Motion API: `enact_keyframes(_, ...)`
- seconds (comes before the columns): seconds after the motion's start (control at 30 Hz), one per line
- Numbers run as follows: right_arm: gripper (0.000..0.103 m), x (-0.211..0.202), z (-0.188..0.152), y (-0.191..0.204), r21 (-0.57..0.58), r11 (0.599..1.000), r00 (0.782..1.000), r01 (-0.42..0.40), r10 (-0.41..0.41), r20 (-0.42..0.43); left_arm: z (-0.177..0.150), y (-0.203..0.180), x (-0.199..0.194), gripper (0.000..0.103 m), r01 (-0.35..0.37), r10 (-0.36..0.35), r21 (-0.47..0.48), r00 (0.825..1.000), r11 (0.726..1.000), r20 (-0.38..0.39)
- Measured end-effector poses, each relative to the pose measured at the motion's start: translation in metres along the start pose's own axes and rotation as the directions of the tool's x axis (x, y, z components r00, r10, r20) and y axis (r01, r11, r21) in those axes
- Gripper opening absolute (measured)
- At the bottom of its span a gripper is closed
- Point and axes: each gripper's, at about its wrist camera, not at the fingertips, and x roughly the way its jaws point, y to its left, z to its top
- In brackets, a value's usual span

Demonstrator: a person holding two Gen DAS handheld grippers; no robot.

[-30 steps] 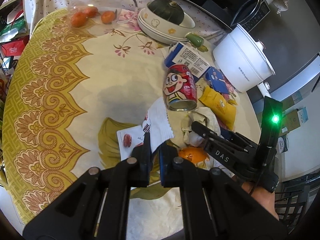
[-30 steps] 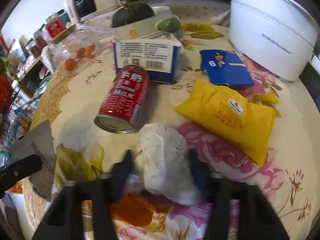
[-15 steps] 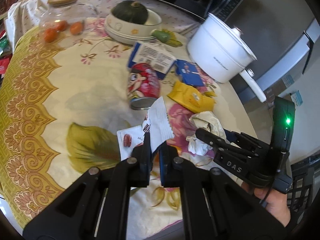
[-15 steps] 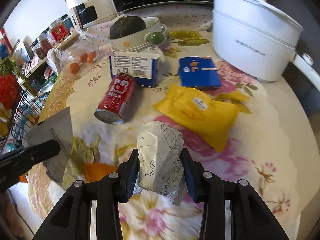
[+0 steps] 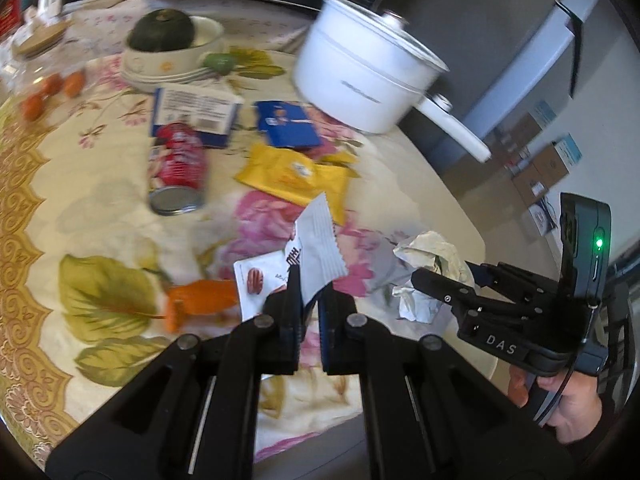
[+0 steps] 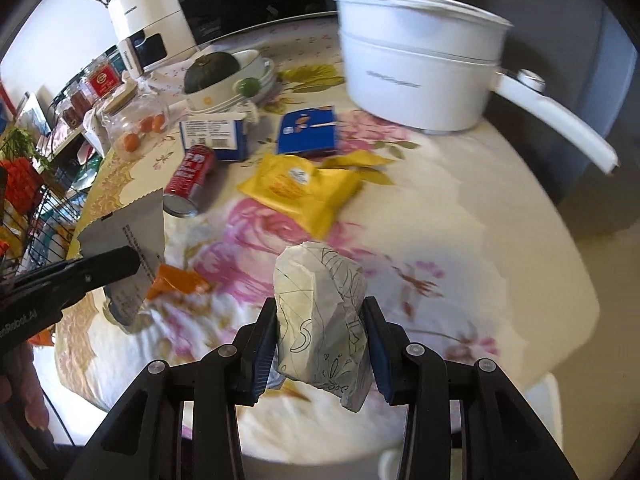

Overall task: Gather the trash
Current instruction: 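Release the snack bag into the white bin with the left tool while the right tool carries the paper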

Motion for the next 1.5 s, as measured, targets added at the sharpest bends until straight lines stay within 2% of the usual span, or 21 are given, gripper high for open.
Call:
enact_keyframes(0.3,0.042,-0.037,-0.032,-0.057,0.042,0.998,0.999,0.05,-0.05,0.007,-0.013,-0.063,0.023,0.008,0.046,-0.04,0.122,0.998,0.991,-0.049)
enact_keyframes(0.6,0.042,-0.075,-0.078,-0.118,0.106,0.988,0.994,0.112,-0.112,0.001,-0.034,-0.132,0.037,0.008,0.123,-0.103,0.246,0.991,0.961,-0.09)
enact_keyframes(0.87,0.042,-0.09,-0.119,-0.157,0.139,0.978,0.988,0.156,-0.152,-0.042,-0.062,-0.183,0.055,0.008,0.18,-0.132,0.341,0.978,0.923,-0.16)
enact_keyframes(1.13,0.042,-0.092,-0.15,-0.185,0.148,0.971,0.98,0.187,-0.175,-0.089,-0.096,-0.225,0.074,0.008,0.256,-0.153,0.422,0.953,0.87,-0.263)
enact_keyframes(1.33,0.042,-0.095,-0.164,-0.2,0.163,0.968,0.979,0.192,-0.177,-0.101,-0.116,-0.249,0.09,0.008,0.286,-0.143,0.476,0.939,0.832,-0.314)
enact_keyframes(1.43,0.042,-0.094,-0.165,-0.204,0.17,0.967,0.979,0.19,-0.174,-0.105,-0.122,-0.256,0.096,0.008,0.27,-0.113,0.515,0.942,0.814,-0.315)
enact_keyframes(1.5,0.042,-0.093,-0.166,-0.206,0.17,0.967,0.979,0.188,-0.172,-0.108,-0.122,-0.258,0.099,0.02,0.261,-0.101,0.525,0.944,0.81,-0.315)
